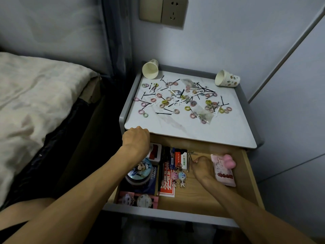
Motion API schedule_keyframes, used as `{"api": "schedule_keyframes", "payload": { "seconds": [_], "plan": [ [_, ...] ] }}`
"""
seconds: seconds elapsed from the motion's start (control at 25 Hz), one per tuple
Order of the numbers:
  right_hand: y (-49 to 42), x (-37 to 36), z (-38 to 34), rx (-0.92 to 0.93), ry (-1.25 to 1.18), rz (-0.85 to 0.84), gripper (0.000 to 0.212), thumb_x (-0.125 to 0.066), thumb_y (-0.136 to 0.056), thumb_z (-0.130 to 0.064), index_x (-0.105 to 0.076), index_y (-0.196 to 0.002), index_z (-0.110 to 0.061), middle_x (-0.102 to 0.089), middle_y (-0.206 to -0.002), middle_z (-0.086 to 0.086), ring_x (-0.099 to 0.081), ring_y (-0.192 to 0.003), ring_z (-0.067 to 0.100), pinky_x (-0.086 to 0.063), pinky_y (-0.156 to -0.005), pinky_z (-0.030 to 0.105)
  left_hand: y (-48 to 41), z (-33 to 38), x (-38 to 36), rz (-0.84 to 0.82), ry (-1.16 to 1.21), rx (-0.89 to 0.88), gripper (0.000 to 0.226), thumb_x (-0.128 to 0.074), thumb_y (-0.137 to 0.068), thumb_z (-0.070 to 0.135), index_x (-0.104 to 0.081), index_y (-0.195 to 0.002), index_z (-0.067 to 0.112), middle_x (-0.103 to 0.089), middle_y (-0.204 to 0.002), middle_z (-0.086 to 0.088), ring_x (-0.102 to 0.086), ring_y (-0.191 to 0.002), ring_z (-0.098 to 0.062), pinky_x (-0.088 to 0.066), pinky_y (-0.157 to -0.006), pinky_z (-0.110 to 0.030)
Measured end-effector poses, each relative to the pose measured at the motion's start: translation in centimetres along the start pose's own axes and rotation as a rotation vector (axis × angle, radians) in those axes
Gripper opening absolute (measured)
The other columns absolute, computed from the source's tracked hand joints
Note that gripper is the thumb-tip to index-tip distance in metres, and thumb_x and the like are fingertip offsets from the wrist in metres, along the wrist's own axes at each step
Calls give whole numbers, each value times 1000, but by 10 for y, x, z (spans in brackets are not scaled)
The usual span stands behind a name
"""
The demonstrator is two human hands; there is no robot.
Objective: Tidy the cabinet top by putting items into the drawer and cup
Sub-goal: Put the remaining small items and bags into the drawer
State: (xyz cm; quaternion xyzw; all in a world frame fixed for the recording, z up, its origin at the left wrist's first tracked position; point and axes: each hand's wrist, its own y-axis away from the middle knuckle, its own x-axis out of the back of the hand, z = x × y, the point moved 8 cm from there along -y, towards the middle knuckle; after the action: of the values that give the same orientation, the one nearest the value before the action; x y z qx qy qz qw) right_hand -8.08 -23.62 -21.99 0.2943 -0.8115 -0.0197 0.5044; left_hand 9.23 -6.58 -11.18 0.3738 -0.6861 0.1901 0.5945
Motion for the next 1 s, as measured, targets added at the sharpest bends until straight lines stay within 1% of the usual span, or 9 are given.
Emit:
{"api": "schedule_keyframes", "payload": {
  "seconds": [0.12,0.24,0.36,0.52,0.64,0.72,0.8,0.88,1.0],
  "plan": [
    [-1,3,8,-53,-34,31,27,-61,-95,-24,-65,-71,-11,-66,-73,5,-61,-64,19,-43,-58,22,0,-1,0,1,13,0,28,-45,-98,14,-51,-124,7,-55,-124,-13,-58,-112,-29,-44,-75,-31],
    [1,8,16,-76,-59,49,20,-61,-94,-21,-69,-83,-6,-69,-84,10,-60,-71,22,-40,-63,23,-1,-1,0,-2,24,7,28,-46,-97,14,-51,-124,8,-56,-123,-12,-58,-112,-29,-45,-77,-32],
    [3,8,20,-78,-82,35,17,-61,-94,-20,-69,-87,-6,-67,-83,8,-58,-69,20,-38,-58,22,-3,-3,0,-8,51,16,27,-44,-98,14,-51,-124,7,-55,-123,-13,-56,-112,-30,-43,-77,-32],
    [2,1,20,-82,-75,9,18,-63,-92,-21,-67,-78,-10,-69,-80,7,-62,-69,20,-42,-57,23,-4,-3,1,-4,75,16,27,-42,-99,15,-52,-123,8,-55,-123,-13,-56,-113,-31,-41,-75,-33],
    [0,0,17,-84,-54,4,30,-62,-92,-19,-58,-63,-12,-60,-63,3,-54,-54,14,-33,-46,19,-4,-6,2,-6,108,24,28,-43,-99,16,-53,-123,6,-56,-123,-15,-56,-113,-33,-45,-80,-35],
    [-2,2,13,-75,-51,10,35,-63,-92,-16,-54,-58,-13,-55,-58,2,-50,-50,11,-30,-44,18,-4,-7,2,-13,110,25,29,-43,-99,18,-53,-124,6,-55,-123,-15,-56,-114,-33,-45,-82,-35],
    [-5,2,8,-43,-50,12,27,-64,-91,-13,-60,-64,-12,-63,-69,4,-53,-57,12,-36,-51,17,-4,-6,0,-28,94,20,28,-43,-99,18,-53,-123,7,-56,-122,-14,-57,-112,-32,-45,-79,-34],
    [-9,4,3,3,-47,34,10,-64,-90,-9,-69,-82,-11,-70,-93,7,-58,-73,15,-40,-67,17,-4,-3,-3,-59,76,9,26,-46,-98,16,-54,-120,7,-57,-120,-13,-58,-110,-31,-44,-76,-32],
    [-13,5,1,42,-79,79,16,-64,-87,-3,-73,-97,-13,-71,-108,6,-63,-87,18,-42,-73,18,-4,-1,-5,-91,62,11,26,-46,-99,22,-54,-119,8,-58,-119,-12,-60,-110,-29,-42,-74,-31]
  ]
}}
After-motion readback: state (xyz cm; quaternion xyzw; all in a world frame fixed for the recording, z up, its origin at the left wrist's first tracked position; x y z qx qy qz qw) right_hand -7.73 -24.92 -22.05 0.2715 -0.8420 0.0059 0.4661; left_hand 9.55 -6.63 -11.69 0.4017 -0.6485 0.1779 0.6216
